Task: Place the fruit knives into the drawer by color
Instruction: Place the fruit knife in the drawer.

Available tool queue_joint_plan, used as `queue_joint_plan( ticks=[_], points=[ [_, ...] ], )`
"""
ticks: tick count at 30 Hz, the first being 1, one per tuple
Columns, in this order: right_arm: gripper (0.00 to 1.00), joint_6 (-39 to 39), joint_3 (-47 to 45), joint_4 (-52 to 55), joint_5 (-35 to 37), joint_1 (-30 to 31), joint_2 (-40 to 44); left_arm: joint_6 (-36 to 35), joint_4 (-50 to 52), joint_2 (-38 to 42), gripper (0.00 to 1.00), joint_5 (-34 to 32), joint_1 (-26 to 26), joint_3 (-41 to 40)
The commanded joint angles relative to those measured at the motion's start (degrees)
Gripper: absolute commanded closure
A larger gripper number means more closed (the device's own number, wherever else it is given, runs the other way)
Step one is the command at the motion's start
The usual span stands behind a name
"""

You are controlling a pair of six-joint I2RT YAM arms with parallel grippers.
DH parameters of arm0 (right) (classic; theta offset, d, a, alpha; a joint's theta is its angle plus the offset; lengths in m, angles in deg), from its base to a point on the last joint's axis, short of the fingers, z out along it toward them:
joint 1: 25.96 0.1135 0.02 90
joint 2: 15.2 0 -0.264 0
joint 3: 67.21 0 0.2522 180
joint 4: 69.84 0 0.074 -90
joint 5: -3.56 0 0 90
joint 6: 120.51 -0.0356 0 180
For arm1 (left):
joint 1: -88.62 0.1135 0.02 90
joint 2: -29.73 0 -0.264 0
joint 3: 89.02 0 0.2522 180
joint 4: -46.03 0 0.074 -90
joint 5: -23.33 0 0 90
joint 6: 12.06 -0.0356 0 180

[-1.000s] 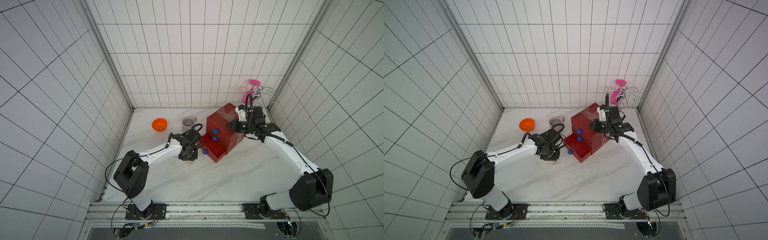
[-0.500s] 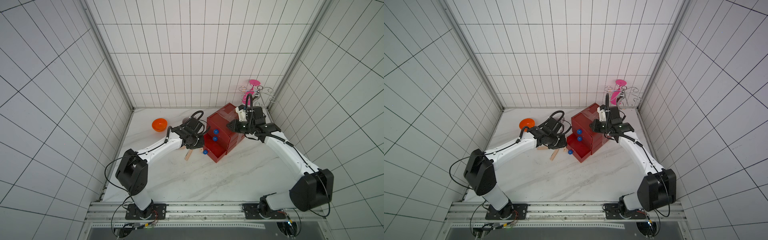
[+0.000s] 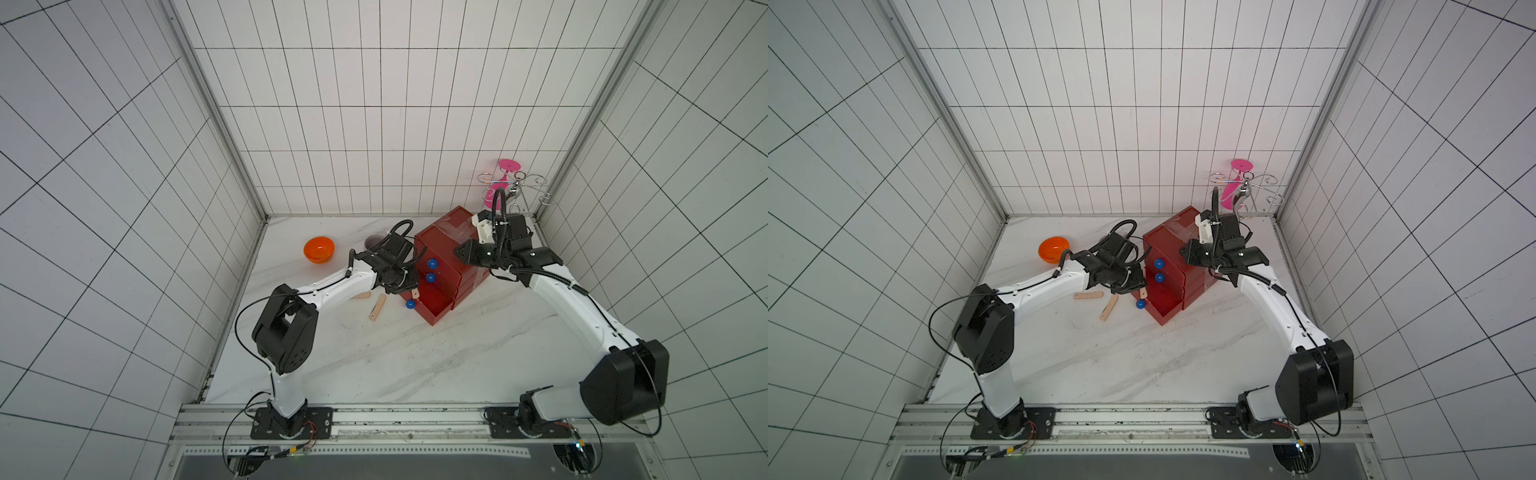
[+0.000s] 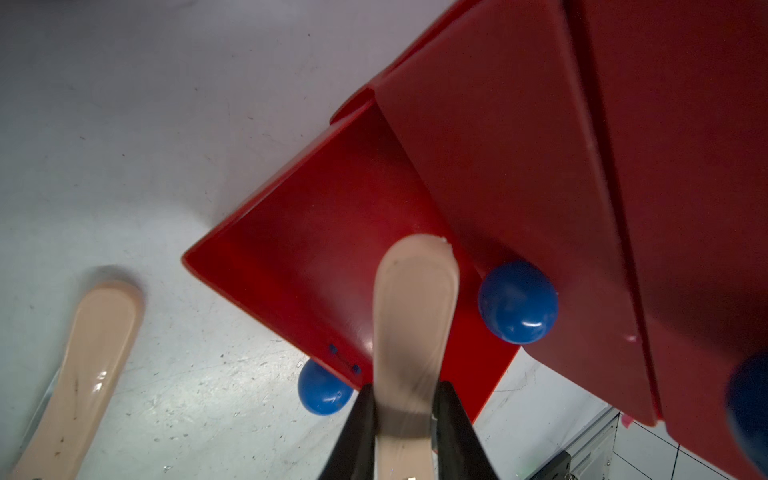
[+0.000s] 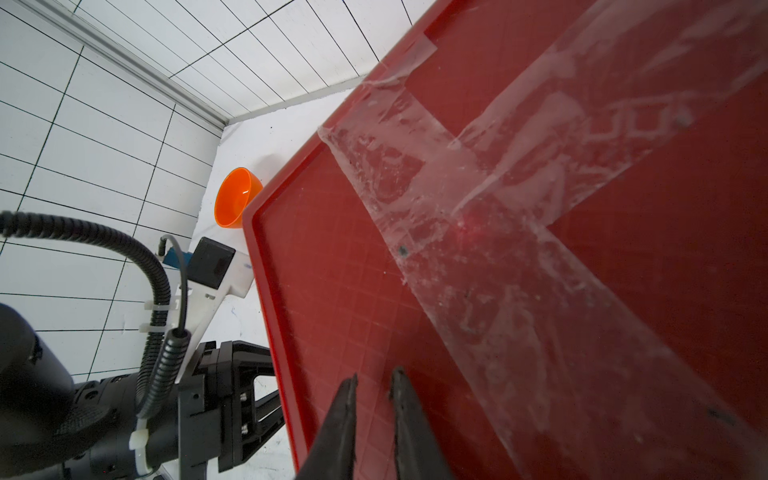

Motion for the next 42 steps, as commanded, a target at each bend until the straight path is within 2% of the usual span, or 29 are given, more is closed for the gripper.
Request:
queue_joint_plan(
  ticks=[1, 17, 36, 42],
  points=[
    [0.81, -0.5, -8.3, 22.5, 1.4, 1.0, -5.8, 2.1, -3.2, -1.1, 0.78, 0.5, 0.2, 1.5],
    [0.81, -0.4, -8.5, 22.5, 1.5, 1.0, -5.8, 5.1, -8.1, -4.2, 0.78, 1.2, 0.3, 0.0],
    [0.81, -0.3, -8.8, 22.5, 1.4, 1.0, -5.7, 5.2, -8.7, -6.3, 0.75, 0.9, 0.3, -2.8],
    [0.81, -0.5, -8.7, 22.5, 1.4, 0.9, -5.7, 4.7, -8.5, -6.4, 0.69, 0.6, 0.3, -3.2]
  ],
)
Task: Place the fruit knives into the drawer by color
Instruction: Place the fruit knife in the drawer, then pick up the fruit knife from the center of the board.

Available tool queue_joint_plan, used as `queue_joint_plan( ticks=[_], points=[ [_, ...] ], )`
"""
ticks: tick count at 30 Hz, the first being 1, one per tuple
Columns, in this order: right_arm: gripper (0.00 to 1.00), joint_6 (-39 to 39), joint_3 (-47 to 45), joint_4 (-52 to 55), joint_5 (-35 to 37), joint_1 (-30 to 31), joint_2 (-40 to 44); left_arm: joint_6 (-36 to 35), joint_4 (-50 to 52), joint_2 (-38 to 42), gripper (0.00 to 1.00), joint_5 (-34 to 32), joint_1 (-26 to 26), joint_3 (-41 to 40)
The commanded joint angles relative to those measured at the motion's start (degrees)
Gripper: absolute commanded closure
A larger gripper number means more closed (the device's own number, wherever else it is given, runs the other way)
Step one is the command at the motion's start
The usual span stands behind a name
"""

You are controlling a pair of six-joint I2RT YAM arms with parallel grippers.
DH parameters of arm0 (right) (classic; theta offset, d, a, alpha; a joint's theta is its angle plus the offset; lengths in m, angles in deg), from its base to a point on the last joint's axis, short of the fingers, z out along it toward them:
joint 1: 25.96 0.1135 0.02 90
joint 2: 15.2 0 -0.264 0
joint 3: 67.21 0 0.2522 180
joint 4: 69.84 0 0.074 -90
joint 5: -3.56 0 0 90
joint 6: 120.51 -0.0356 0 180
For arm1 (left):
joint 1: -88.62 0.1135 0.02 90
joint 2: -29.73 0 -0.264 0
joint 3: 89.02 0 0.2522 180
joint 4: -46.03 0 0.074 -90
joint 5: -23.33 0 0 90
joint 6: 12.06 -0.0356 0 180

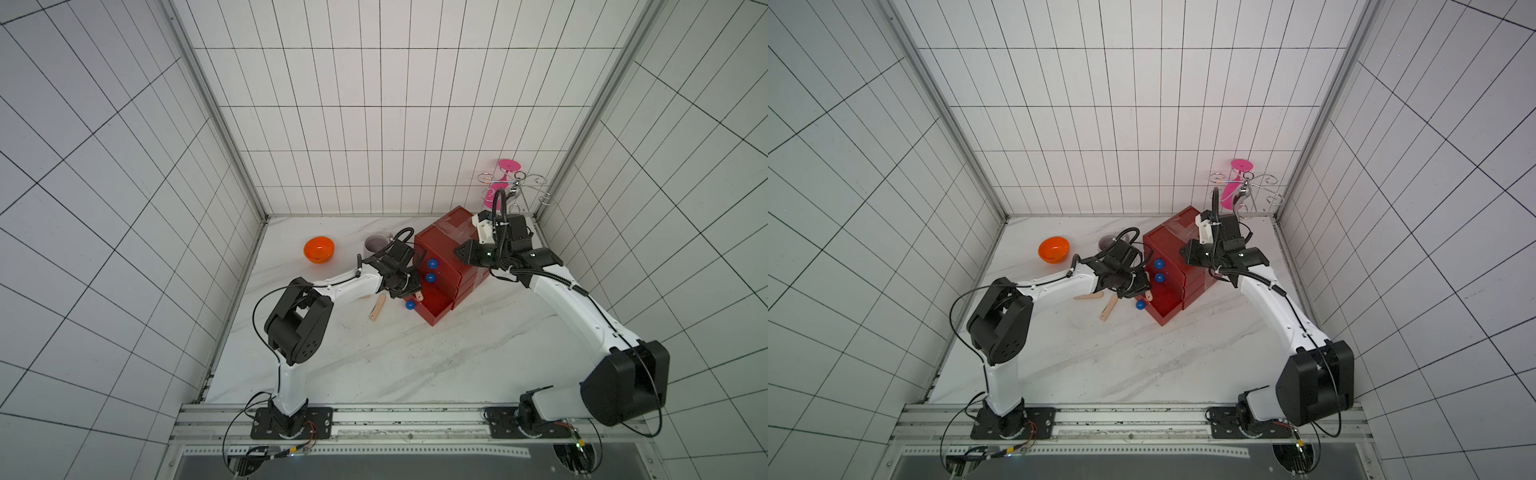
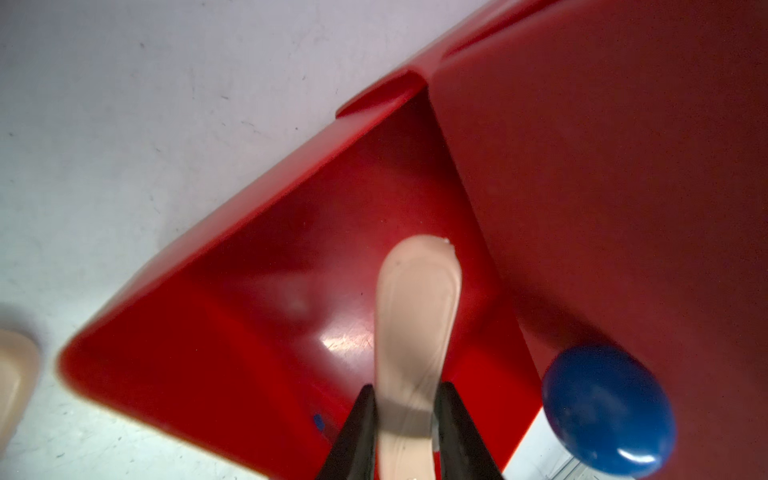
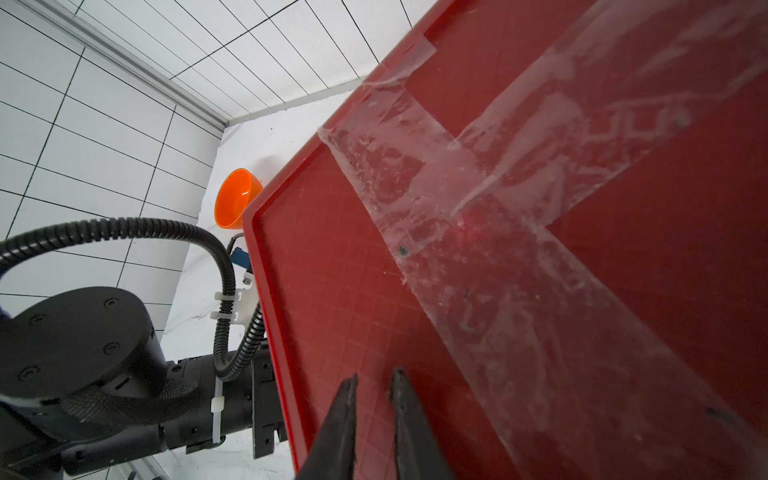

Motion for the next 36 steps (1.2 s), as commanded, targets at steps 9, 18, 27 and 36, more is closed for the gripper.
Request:
queue_joint_plan(
  ticks=[9, 18, 27, 36],
  points=[
    [0.81, -0.5, -8.1, 23.0, 1.3, 1.0, -6.1, -0.3, -0.7, -1.0, 0.59, -1.1, 0.2, -0.3],
    [0.81, -0.4, -7.9, 23.0, 1.3, 1.0, -6.1, -4.6, 4.2, 3.8, 0.59, -4.3, 0.2, 7.2],
    [0.81, -0.3, -7.9, 22.6, 0.9, 1.0, -6.3, -15.0, 13.2, 13.1, 0.59, -6.5, 3.0, 4.0],
    [0.81, -0.5, -7.7, 22.7, 0.7, 1.0, -6.5, -32.4, 23.0, 16.2, 0.58, -7.7, 9.4, -2.9]
  ],
)
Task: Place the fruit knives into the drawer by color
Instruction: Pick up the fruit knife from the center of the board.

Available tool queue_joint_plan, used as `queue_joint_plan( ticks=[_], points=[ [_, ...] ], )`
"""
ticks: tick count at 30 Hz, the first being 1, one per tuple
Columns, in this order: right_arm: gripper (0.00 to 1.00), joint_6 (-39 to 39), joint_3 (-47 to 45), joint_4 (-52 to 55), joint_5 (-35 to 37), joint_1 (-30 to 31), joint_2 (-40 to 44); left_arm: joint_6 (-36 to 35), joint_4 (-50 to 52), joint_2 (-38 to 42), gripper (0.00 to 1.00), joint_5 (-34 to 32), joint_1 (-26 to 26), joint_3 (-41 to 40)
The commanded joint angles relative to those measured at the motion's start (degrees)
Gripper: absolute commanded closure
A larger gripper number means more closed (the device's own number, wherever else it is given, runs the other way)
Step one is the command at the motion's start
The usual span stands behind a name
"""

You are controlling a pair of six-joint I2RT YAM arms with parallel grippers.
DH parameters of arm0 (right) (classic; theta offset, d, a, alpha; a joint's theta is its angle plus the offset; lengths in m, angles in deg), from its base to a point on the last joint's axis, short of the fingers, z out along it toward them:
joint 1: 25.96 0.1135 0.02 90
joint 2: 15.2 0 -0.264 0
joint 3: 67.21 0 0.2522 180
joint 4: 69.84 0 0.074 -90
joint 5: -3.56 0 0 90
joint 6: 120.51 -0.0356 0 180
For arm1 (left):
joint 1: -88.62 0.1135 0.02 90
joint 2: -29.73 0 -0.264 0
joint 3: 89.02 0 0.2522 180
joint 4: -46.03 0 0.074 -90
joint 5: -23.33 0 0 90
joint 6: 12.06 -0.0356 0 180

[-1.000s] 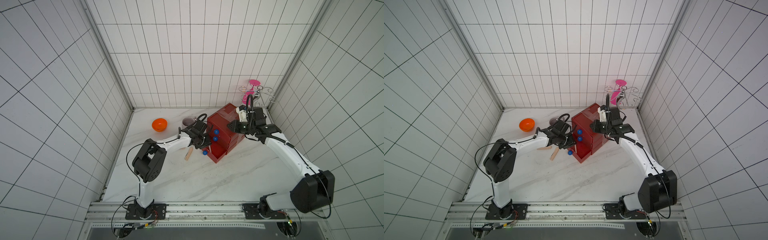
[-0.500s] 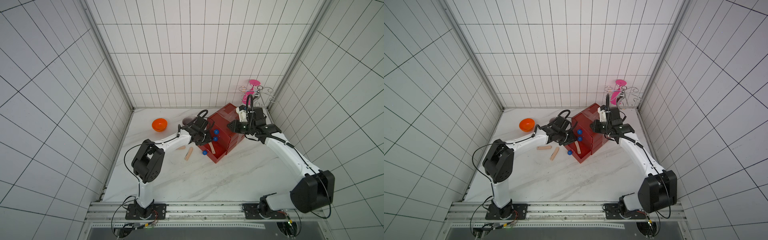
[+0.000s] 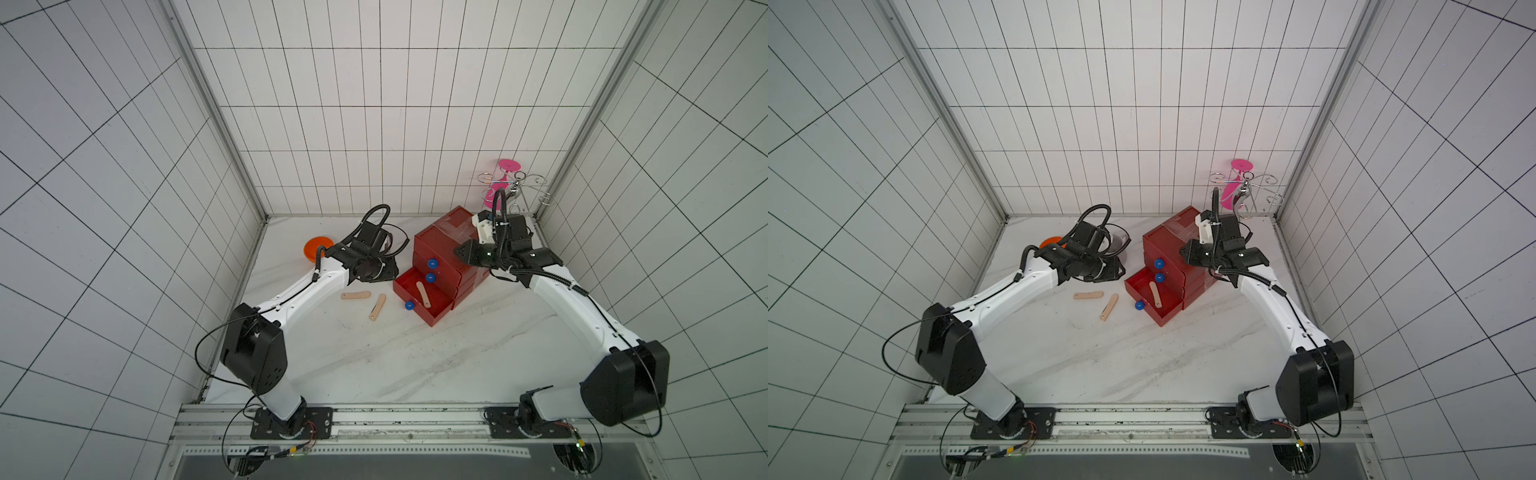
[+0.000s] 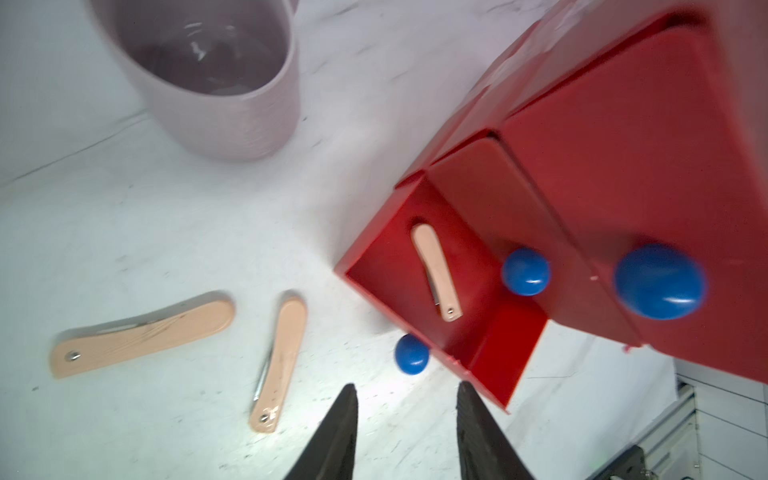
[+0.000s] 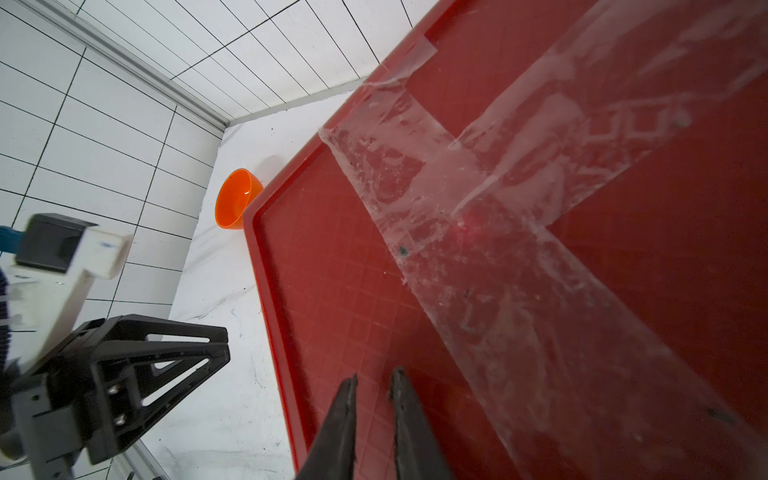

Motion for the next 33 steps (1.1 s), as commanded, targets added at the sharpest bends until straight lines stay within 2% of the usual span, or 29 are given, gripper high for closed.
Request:
queue_joint_plan(
  ticks=[1, 5, 9, 20, 33],
  points=[
    [0.81, -0.5, -7.7, 22.8, 0.8, 1.0, -6.5, -9.8, 5.5, -0.4, 0.57, -2.0, 1.9, -2.4],
    [0.81, -0.5, -7.8, 22.8, 0.8, 1.0, -6.5, -13.8, 5.6, -2.0, 0.55, -4.4, 2.3, -3.7],
    [0.81, -0.5, -7.6, 23.1, 0.9, 1.0, -6.3, -14.8, 3.2, -3.9, 0.55, -4.0, 2.2, -5.2],
    [0.81, -0.6, -8.0, 23.3, 1.3, 1.0, -6.1, -14.9, -1.4, -11.8, 0.54, -0.7, 1.5, -6.7],
    [0.81, -0.4, -8.2, 23.4, 1.2, 1.0, -6.1, -12.4, -2.0, -16.4, 0.55, -2.0, 0.3, -6.3]
  ],
)
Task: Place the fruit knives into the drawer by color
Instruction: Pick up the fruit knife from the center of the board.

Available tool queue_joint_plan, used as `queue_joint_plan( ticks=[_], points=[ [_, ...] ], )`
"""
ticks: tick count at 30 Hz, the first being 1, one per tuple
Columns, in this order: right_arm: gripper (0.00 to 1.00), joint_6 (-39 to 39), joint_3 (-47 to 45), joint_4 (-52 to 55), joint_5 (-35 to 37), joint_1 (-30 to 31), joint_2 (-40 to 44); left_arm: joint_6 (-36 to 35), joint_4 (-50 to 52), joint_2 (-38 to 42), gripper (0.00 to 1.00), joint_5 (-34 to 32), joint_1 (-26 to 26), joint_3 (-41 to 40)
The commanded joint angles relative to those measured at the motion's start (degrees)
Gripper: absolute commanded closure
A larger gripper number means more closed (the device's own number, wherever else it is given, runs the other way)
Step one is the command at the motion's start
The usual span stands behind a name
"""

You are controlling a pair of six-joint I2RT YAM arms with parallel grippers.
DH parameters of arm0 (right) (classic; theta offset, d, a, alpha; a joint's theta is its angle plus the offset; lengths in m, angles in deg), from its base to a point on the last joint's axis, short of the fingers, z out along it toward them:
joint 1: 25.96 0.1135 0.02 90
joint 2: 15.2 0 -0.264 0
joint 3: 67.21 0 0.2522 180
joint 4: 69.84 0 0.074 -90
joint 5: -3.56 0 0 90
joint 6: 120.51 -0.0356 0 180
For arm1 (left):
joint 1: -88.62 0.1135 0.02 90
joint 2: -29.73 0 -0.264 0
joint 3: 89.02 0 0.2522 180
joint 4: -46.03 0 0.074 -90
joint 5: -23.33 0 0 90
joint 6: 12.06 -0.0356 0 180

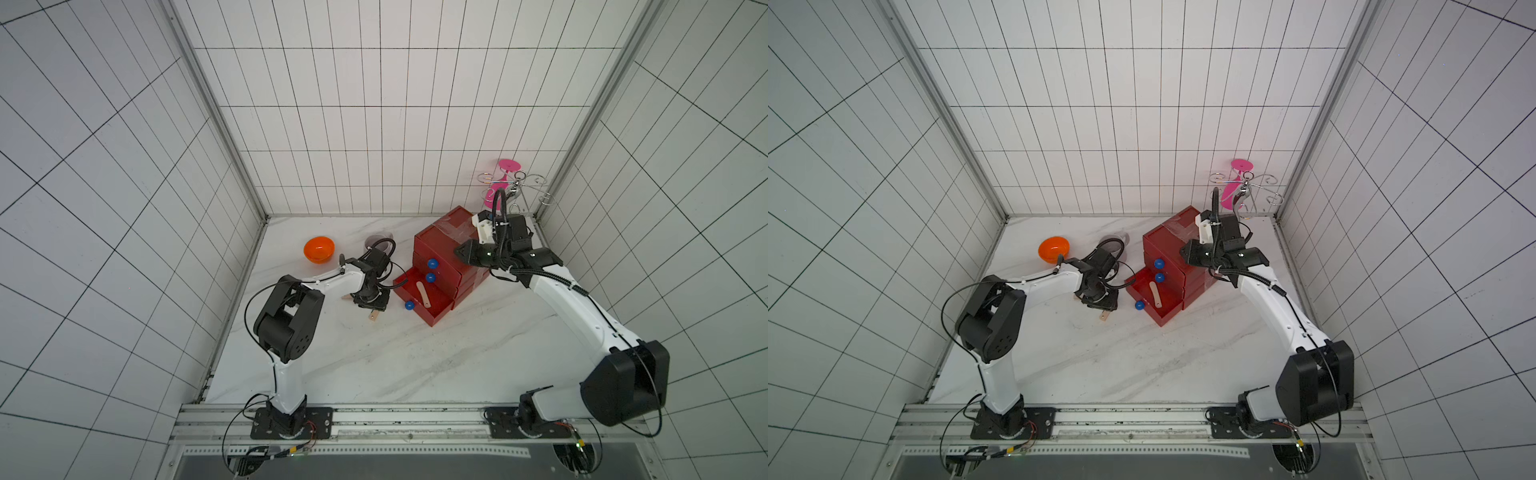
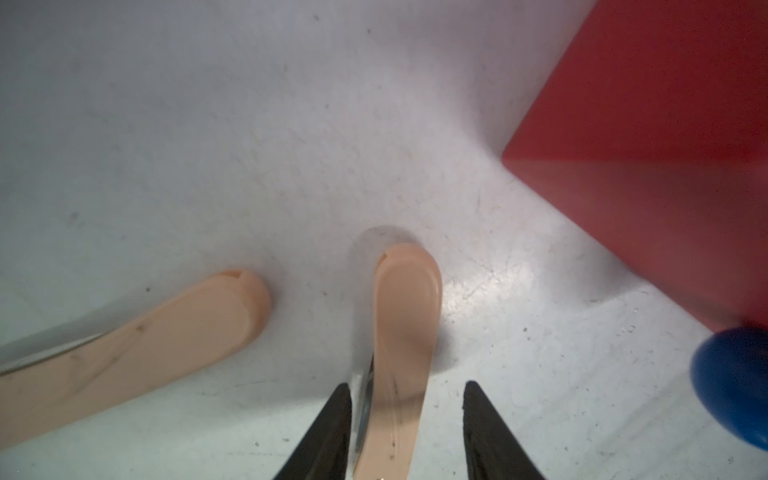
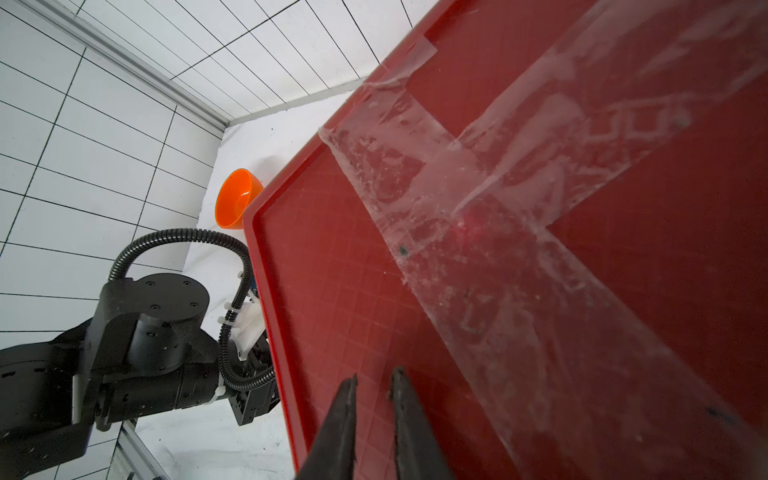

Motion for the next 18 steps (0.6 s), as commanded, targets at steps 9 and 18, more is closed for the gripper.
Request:
queue_joint_plan(
  ticks=[9, 18],
  points=[
    [0.8, -0.4, -7.9, 23.3, 1.1, 1.0, -6.2, 2.0, 2.7, -3.1, 0.6, -6.1, -0.7, 1.0],
    [0.8, -0.6, -7.6, 23.3, 1.0, 1.0, -5.9, 3.5, 5.5, -3.6, 0.66, -13.5, -3.0, 1.0]
  ],
)
